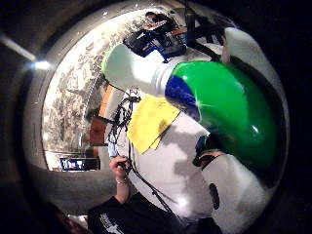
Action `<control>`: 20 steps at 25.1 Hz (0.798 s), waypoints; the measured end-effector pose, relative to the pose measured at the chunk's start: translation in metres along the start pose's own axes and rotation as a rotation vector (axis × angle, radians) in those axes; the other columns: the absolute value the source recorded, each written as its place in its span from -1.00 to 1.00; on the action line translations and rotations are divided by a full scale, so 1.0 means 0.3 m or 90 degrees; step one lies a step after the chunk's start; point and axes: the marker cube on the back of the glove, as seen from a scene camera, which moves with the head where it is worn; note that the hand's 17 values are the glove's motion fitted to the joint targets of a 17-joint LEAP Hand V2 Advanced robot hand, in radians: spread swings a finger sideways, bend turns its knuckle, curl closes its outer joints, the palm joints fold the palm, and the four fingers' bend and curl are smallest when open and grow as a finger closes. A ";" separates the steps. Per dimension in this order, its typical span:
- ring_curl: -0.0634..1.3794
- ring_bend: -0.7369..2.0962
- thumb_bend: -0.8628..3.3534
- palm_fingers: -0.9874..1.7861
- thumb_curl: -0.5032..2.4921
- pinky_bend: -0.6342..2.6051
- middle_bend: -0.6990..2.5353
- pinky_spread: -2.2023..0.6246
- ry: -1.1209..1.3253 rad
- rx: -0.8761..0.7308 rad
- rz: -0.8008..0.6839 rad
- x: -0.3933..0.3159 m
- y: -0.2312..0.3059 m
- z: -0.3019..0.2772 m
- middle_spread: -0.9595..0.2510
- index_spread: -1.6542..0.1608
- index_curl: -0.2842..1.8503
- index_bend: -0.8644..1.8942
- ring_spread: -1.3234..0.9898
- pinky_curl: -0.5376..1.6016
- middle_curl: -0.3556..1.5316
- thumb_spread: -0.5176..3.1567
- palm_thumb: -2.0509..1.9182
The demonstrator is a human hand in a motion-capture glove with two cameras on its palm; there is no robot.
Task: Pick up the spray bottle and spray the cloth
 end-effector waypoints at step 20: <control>-0.38 -0.12 -0.61 0.50 -0.24 -0.36 -0.41 0.57 -0.142 0.039 0.030 -0.038 0.041 -0.029 0.57 0.61 -0.48 -0.30 0.12 -0.16 -0.15 -0.36 0.51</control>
